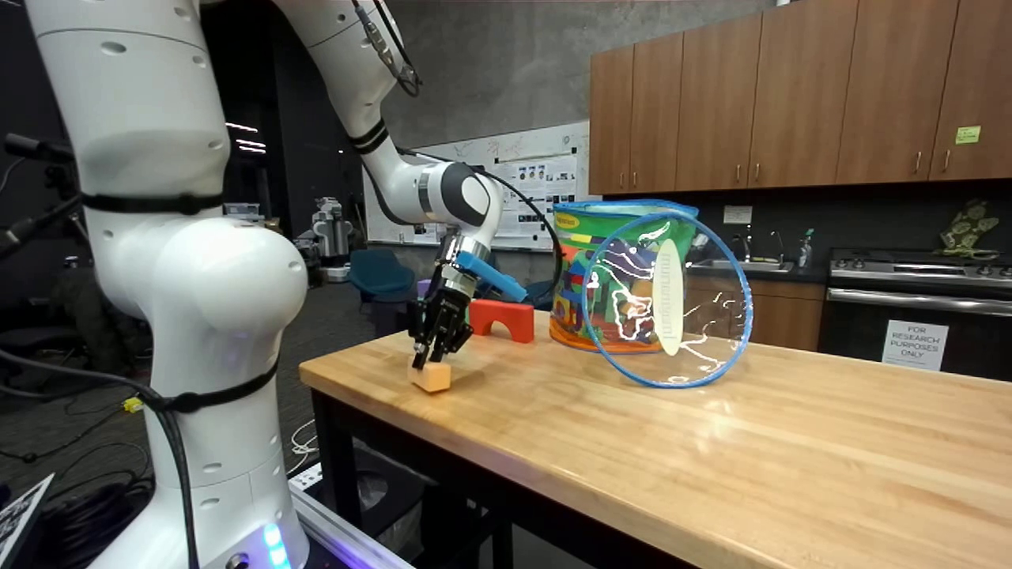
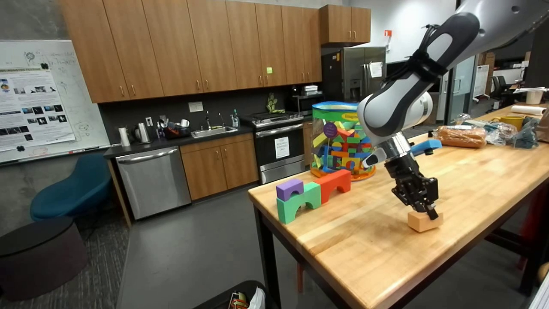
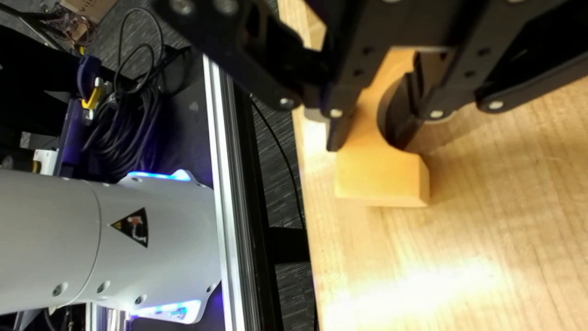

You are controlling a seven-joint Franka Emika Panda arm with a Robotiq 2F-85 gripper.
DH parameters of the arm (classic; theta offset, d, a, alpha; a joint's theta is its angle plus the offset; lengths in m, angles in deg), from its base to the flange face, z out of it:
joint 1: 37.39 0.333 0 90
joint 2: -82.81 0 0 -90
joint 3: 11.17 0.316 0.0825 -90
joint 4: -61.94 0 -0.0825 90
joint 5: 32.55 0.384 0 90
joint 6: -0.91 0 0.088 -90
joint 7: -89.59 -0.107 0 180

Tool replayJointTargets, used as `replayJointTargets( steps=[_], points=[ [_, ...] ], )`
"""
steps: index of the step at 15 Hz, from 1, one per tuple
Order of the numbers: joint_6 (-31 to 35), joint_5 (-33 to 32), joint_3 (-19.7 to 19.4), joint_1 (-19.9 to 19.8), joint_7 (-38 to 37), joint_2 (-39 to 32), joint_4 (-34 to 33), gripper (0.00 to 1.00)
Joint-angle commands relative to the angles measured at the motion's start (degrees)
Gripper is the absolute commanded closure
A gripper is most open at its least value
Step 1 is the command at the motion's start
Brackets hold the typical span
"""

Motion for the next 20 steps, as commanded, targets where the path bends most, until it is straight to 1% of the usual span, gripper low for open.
replayJointTargets(
  steps=[1,5,10,13,20],
  points=[
    [-4.28,-0.49,0.48,-0.74,-0.09,-1.9,-2.44,0.93],
    [-8.7,-0.39,0.48,-0.93,0.26,-2.6,-2.68,0.93],
    [-11.85,-0.15,0.32,-1.33,0.47,-3.39,-2.28,0.93],
    [-12.41,-0.02,0.29,-1.66,0.57,-4.15,-2.27,0.93],
    [-11.3,0.98,0.42,-2.11,0.54,-6.77,-2.69,0.93]
  ],
)
